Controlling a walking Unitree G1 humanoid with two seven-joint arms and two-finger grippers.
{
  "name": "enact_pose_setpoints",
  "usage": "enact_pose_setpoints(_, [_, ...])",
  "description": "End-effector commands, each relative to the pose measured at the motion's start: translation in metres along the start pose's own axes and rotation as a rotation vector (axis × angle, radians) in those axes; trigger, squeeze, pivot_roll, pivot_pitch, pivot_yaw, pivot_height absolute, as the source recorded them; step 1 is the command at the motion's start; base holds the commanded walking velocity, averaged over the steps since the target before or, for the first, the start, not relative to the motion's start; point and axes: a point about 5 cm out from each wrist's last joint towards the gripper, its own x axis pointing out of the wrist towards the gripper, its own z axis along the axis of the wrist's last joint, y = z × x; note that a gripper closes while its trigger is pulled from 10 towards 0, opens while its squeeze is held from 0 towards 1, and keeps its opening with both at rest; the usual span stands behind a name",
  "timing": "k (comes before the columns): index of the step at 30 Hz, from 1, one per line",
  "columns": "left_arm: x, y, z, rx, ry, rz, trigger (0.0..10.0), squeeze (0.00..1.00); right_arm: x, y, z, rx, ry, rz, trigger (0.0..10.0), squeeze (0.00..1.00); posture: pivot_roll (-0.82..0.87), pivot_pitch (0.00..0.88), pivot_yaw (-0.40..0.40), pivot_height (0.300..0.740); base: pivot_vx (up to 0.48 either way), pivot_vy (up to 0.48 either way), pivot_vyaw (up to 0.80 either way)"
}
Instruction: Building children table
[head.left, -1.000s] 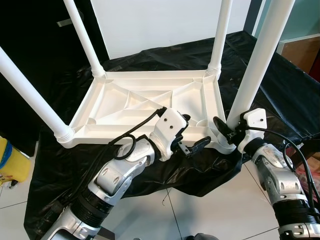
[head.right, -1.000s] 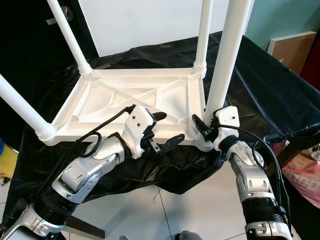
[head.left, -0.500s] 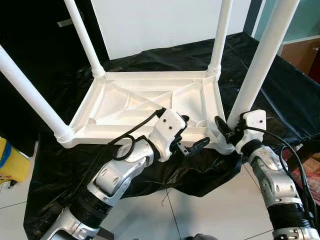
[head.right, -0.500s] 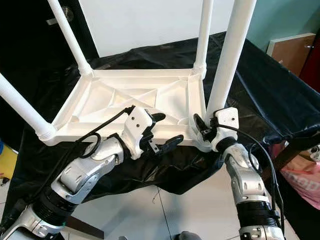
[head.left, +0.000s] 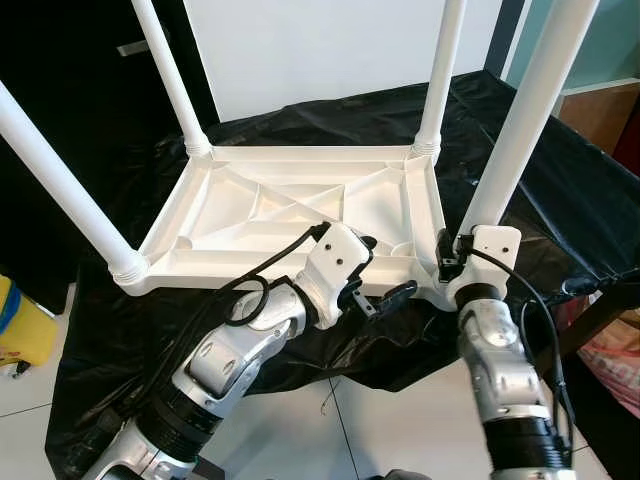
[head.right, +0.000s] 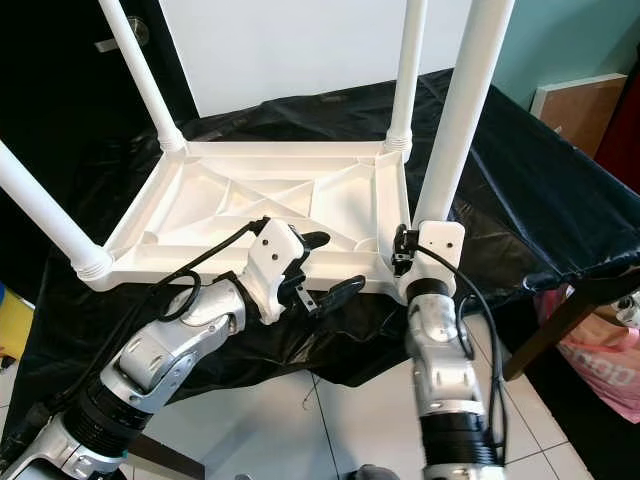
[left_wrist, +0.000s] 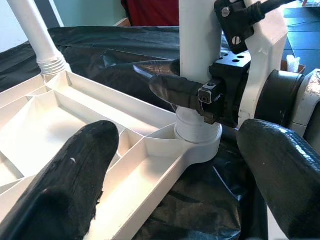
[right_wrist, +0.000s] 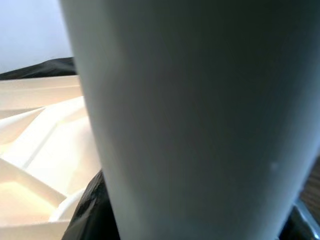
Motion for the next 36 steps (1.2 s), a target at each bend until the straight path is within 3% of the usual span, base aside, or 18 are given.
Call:
enact_pose_setpoints(1, [-0.001, -0.01, 0.001, 0.019, 0.001, -0.165, 10.0, 0.0, -0.005, -0.002, -0.016, 0.062, 0.092, -0.041, 10.0, 0.0, -0.19, 0.036, 0.034, 0.74, 0.0, 0.0, 0.0])
enact_pose_setpoints(6, [-0.001, -0.01, 0.001, 0.022, 0.001, -0.167, 10.0, 0.0, -0.008, 0.006, -0.013, 0.085, 0.081, -0.026, 10.0, 0.0, -0.2, 0.031, 0.038, 0.74, 0.0, 0.0, 0.0])
enact_pose_setpoints(20, [-0.001, -0.01, 0.001, 0.021, 0.002, -0.165, 10.0, 0.0, -0.005, 0.008, -0.002, 0.055, 0.016, 0.017, 10.0, 0.0, -0.2, 0.035, 0.035, 0.74, 0.0, 0.0, 0.0])
enact_pose_setpoints(21, [-0.001, -0.01, 0.001, 0.021, 0.002, -0.164, 10.0, 0.0, -0.004, 0.008, -0.001, 0.058, 0.009, 0.024, 10.0, 0.87, -0.19, 0.036, 0.033, 0.74, 0.0, 0.0, 0.0])
enact_pose_setpoints(22, [-0.001, -0.009, 0.002, 0.022, 0.002, -0.163, 10.0, 0.0, -0.004, 0.008, 0.0, 0.061, 0.006, 0.028, 10.0, 0.87, -0.19, 0.036, 0.033, 0.74, 0.0, 0.0, 0.0])
enact_pose_setpoints(23, [-0.001, -0.009, 0.002, 0.022, 0.002, -0.162, 10.0, 0.0, -0.004, 0.008, 0.001, 0.061, 0.0, 0.043, 10.0, 1.0, -0.19, 0.037, 0.035, 0.74, 0.0, 0.0, 0.0])
enact_pose_setpoints(29, [-0.001, -0.009, 0.002, 0.022, 0.001, -0.159, 10.0, 0.0, -0.005, 0.007, 0.006, 0.067, -0.027, 0.095, 10.0, 1.0, -0.19, 0.038, 0.033, 0.74, 0.0, 0.0, 0.0])
enact_pose_setpoints(34, [-0.002, -0.008, 0.002, 0.019, 0.001, -0.152, 10.0, 0.0, -0.009, -0.005, 0.009, 0.049, -0.047, 0.29, 10.0, 1.0, -0.19, 0.045, 0.03, 0.74, 0.0, 0.0, 0.0])
enact_pose_setpoints(36, [-0.002, -0.008, 0.002, 0.019, 0.001, -0.152, 10.0, 0.0, -0.009, -0.005, 0.009, 0.049, -0.047, 0.29, 10.0, 1.0, -0.19, 0.045, 0.03, 0.74, 0.0, 0.0, 0.0])
